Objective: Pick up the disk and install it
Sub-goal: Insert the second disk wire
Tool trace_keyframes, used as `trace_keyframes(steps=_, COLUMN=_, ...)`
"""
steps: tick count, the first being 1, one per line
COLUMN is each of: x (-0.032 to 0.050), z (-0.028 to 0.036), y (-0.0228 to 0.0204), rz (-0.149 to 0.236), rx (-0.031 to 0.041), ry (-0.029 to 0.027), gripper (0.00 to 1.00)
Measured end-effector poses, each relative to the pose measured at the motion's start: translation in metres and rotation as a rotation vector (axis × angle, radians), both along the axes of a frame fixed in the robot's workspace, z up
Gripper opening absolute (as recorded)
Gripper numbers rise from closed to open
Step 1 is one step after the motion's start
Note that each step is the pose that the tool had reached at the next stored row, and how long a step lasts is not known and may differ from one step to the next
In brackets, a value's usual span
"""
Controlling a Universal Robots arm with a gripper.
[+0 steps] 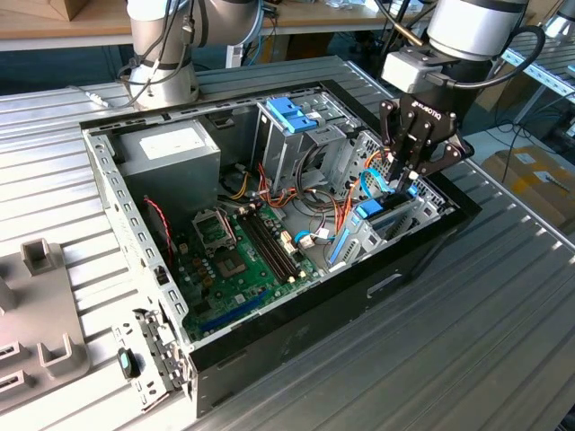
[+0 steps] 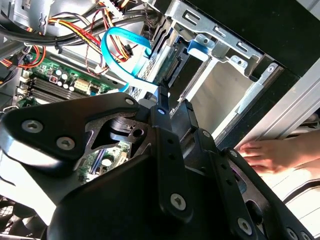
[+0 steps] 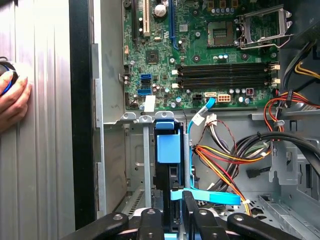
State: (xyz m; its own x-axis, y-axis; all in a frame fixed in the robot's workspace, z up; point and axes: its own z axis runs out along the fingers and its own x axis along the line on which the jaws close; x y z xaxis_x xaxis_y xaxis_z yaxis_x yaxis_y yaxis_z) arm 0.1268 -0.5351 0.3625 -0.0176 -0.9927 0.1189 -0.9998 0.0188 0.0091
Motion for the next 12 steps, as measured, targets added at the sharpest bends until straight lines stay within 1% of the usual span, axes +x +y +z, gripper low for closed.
trace_keyframes(steps=12, x=0.0039, z=0.0000, y=0.0004, rz=0.004, rx=0.0000, ry=0.0000, gripper=0.29)
